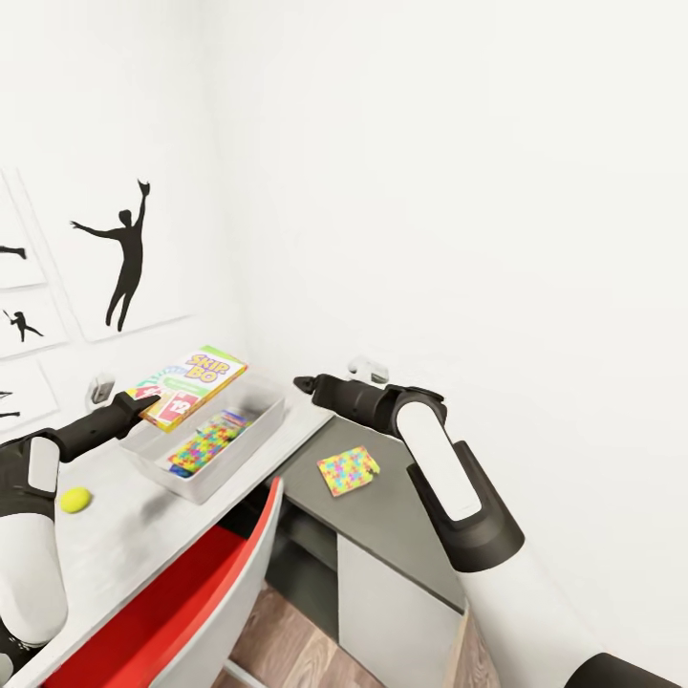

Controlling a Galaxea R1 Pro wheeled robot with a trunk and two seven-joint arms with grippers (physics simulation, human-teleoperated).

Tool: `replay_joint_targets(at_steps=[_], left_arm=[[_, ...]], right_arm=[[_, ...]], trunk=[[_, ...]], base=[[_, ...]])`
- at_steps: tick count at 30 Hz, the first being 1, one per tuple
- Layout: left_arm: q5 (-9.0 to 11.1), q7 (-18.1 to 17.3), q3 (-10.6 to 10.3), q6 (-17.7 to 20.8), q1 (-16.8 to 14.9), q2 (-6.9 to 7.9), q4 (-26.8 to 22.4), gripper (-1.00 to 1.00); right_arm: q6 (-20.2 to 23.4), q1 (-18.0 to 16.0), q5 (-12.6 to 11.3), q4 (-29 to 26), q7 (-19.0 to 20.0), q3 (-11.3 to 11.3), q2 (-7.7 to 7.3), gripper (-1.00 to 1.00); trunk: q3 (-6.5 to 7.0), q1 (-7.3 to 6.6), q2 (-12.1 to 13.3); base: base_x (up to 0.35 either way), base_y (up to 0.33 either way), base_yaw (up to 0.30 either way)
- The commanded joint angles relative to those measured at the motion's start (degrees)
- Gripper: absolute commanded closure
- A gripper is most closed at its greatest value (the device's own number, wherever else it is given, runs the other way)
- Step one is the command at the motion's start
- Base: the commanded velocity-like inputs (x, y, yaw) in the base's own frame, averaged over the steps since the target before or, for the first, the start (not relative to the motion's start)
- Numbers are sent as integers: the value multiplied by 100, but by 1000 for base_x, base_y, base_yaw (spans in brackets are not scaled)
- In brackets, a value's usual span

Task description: Put all the toys in the child's room - the three board games (two on the bed and one on the table), the two jigsaw puzzles on the table, and the tennis ball on the table - inside the toy box on the table in the child's room.

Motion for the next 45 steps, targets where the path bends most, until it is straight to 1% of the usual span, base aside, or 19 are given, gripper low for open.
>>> replay_joint_targets(at_steps=[1,7,12,25,27,30,31,34,36,39,45], left_arm=[[7,-7,14,26,-8,-3,1,100],[6,-9,14,27,-8,-2,1,100],[8,-6,9,28,-8,-3,1,100],[7,15,14,29,-8,-7,1,100],[7,154,14,33,-8,-10,1,100],[23,582,14,35,-8,-9,2,100],[26,676,14,35,-8,-8,5,100],[30,815,27,43,-8,3,25,100],[32,860,128,47,-8,18,219,100],[26,896,282,35,-37,73,696,100],[24,940,348,23,-88,144,1173,100]], right_arm=[[4,-6,-53,-6,-60,21,1,-100],[-1,-6,-46,-6,-60,97,1,-100],[-4,-6,-46,-6,-60,103,1,-100],[-5,-6,-46,-6,-60,103,1,-100],[-5,-6,-46,-6,-60,103,1,-100],[-5,-6,-46,-6,-60,107,1,-100],[-5,-6,-46,-6,-60,109,1,-100],[-2,-6,-42,-6,-60,111,1,-100],[-2,-6,-39,-6,-60,110,1,-100],[-1,-6,-37,-6,-60,111,1,-100],[3,-14,-37,2,-60,111,1,-100]], trunk=[[-11,5,-13],[-10,5,-13],[-10,5,-13],[-10,5,-13],[-10,5,-13],[-10,5,-13],[-10,5,-13],[-10,5,-13],[-10,5,-13],[-10,5,-13],[-10,5,-13]], base=[[107,-3,82],[30,-1,51],[60,-9,88],[131,-43,4],[256,-1,0],[210,-57,0],[106,-45,0],[49,-21,0],[18,-8,0],[6,-3,0],[1,0,0]])
